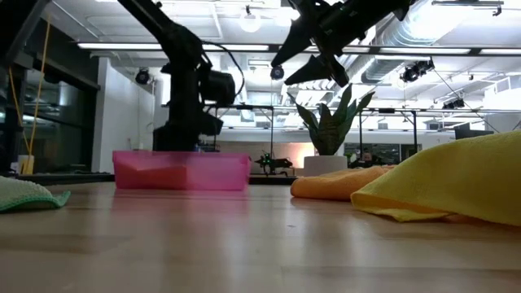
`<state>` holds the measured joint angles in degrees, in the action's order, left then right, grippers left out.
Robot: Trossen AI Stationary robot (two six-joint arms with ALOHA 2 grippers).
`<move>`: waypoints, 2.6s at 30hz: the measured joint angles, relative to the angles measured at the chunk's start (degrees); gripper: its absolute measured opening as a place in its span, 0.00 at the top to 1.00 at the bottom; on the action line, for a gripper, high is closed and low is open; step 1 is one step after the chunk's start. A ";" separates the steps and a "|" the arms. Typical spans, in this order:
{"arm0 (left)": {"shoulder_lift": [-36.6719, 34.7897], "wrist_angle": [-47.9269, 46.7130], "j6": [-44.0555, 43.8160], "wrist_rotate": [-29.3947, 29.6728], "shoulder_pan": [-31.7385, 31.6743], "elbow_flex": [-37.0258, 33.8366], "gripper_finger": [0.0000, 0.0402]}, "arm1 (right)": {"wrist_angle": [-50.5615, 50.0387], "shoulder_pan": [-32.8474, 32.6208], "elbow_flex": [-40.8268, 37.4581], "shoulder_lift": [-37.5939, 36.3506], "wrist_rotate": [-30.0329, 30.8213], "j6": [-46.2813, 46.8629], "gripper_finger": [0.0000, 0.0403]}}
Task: Fold microfiber towels
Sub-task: Put the top yellow microfiber towel into the bin, then fold the orange microfiber towel
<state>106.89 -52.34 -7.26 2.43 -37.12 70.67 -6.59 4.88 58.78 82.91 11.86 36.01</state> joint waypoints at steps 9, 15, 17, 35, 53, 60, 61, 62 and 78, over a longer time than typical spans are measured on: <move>3.24 4.74 1.04 -0.31 -0.74 0.09 1.00 | 0.00 0.01 -0.01 0.00 0.00 0.02 0.47; 4.71 9.49 -0.37 -0.48 -0.68 0.24 1.00 | -0.02 -0.03 0.01 0.00 0.00 0.20 0.47; 4.72 11.94 -1.54 -0.45 -0.68 0.21 1.00 | -0.01 -0.03 -0.01 0.00 0.00 0.22 0.47; -1.29 18.19 -3.19 -1.79 -0.74 -0.04 1.00 | 0.00 -0.06 0.00 0.00 0.00 0.13 0.47; -48.87 53.30 -14.79 0.11 22.90 -24.36 1.00 | 2.30 -0.19 0.00 0.00 -2.95 -9.15 0.47; -58.88 66.93 -15.23 15.32 36.00 -36.76 1.00 | 4.44 -0.17 0.01 0.00 -5.34 -12.18 0.47; -59.34 67.07 -14.80 16.87 36.70 -37.23 1.00 | 4.63 -0.17 0.01 0.00 -5.47 -12.49 0.47; -59.77 66.93 -14.48 18.17 37.21 -37.49 1.00 | 4.71 -0.17 0.01 0.00 -5.52 -12.61 0.47; -60.06 66.97 -7.52 19.33 37.53 -37.75 1.00 | -29.63 4.50 16.28 -6.04 2.38 -12.55 0.47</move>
<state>46.83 14.64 -14.77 21.76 0.40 32.93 -36.23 9.37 75.05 76.88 14.23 23.46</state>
